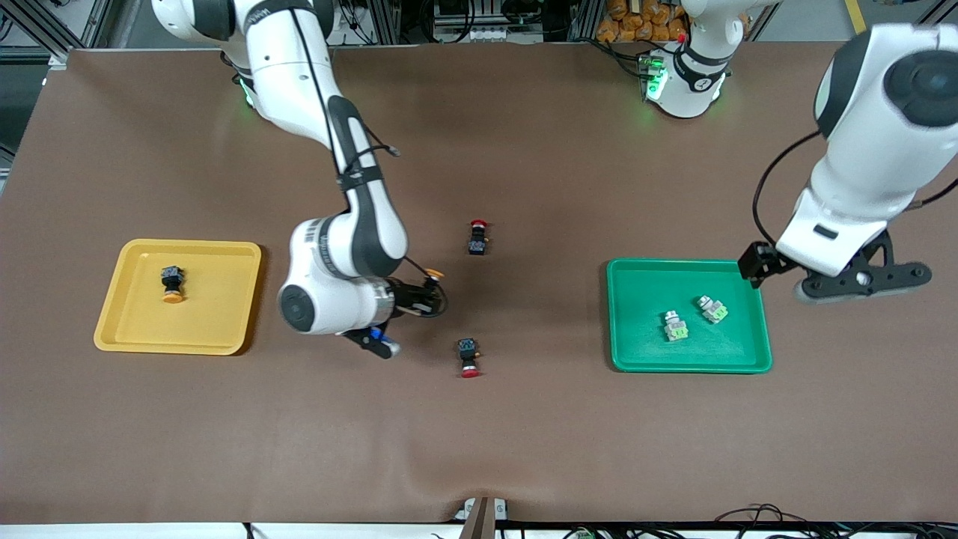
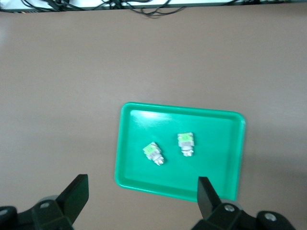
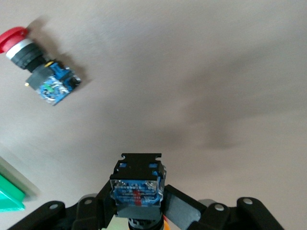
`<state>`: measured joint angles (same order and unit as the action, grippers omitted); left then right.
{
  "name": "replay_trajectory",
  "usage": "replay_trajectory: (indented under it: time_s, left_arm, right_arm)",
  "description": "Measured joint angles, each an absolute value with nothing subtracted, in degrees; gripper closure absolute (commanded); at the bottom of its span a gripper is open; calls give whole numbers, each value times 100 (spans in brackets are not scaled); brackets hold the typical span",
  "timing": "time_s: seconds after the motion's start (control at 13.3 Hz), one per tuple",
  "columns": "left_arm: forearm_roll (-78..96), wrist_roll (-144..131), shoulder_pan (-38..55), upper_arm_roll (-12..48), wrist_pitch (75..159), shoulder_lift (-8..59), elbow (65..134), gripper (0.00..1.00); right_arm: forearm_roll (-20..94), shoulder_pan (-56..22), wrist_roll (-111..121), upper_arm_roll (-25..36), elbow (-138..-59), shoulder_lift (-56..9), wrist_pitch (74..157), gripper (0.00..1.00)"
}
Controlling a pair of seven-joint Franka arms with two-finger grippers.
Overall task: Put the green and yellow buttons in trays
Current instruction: 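Grasp a yellow switch with the right gripper while the left gripper withdraws, then carry the yellow switch into the yellow tray and open the right gripper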
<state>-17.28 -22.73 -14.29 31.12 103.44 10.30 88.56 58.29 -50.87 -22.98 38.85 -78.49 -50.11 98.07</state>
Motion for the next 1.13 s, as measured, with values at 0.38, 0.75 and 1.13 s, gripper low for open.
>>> replay_trajectory:
  time_s: [0.38,0.75,1.13]
  left_arm:
    - [-331,-1007,-180,1093,9985,620,8865,0]
    - [-65,-427,-69,646,9400,427,8867,0]
    - [-50,-427,-79,494,9204,166,8874,0]
  right_arm:
    - [4498,-4991,-1329,4191,-7864,-5000,9246,100]
    - [3549,-4546,4,4395,-7866,-5000,8951,100]
    - [2914,-4002,1172,4456,-7903,-5001,8865,100]
